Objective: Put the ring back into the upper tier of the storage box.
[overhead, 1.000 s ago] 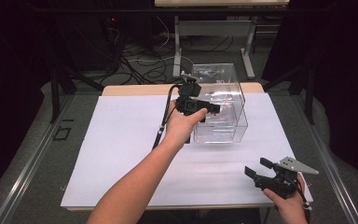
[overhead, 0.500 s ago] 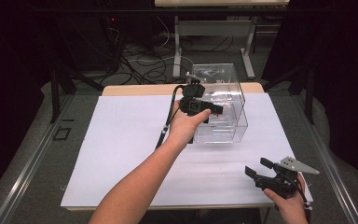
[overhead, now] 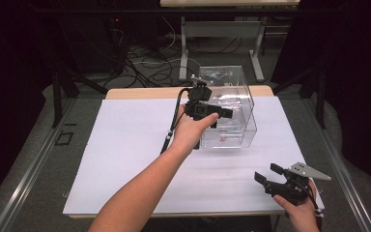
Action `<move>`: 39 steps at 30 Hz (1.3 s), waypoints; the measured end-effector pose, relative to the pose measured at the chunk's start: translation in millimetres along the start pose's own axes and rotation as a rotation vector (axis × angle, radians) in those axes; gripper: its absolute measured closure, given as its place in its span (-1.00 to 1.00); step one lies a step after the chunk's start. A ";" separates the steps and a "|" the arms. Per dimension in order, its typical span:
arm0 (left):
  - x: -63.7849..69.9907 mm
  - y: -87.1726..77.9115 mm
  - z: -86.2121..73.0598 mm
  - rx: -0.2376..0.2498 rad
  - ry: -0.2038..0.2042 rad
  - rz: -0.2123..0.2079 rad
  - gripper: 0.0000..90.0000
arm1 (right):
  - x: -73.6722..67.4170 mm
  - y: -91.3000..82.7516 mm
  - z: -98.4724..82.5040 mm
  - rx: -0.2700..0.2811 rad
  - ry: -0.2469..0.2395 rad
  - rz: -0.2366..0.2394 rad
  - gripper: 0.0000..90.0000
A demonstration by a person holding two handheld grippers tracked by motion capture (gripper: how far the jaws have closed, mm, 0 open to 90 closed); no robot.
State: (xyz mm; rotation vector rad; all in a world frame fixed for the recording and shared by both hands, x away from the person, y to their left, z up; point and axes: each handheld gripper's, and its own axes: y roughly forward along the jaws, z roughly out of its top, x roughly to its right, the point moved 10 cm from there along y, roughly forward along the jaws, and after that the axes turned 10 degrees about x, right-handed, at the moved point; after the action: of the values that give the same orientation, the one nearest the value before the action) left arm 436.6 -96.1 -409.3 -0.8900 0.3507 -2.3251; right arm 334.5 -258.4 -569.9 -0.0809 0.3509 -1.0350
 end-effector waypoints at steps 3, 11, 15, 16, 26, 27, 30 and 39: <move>-1.0 -2.2 0.8 0.006 0.009 0.014 0.17 | -0.8 2.8 2.1 0.034 0.004 -0.002 -0.56; -5.9 -14.9 -0.6 0.050 0.068 0.025 -0.05 | -0.5 -3.1 1.1 -0.004 -0.009 -0.008 -0.56; -11.3 -27.4 2.7 0.087 0.096 0.028 -0.12 | -2.7 -1.7 1.4 0.002 -0.008 -0.004 -0.56; -13.4 -30.8 3.6 0.097 0.107 0.030 -0.15 | -3.2 -1.7 1.2 0.001 -0.009 -0.003 -0.56; -37.0 -61.5 7.7 0.164 0.162 0.066 -0.26 | -2.4 -2.4 1.6 0.005 -0.019 -0.007 -0.56; -39.2 -64.3 7.0 0.168 0.167 0.069 -0.28 | -2.9 -2.5 1.6 0.005 -0.019 -0.005 -0.56; -48.2 -72.2 3.6 0.170 0.196 0.093 -0.31 | -2.9 -3.9 1.6 -0.005 -0.026 -0.008 -0.56; -73.0 -93.3 -10.2 0.168 0.211 0.130 -0.46 | -3.1 -3.3 1.3 -0.005 -0.022 -0.012 -0.56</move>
State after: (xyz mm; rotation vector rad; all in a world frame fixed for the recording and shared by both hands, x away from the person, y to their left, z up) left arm 430.0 22.6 -413.0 -0.5265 0.2856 -2.2931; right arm 330.8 -257.6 -567.1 -0.0989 0.3330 -1.0445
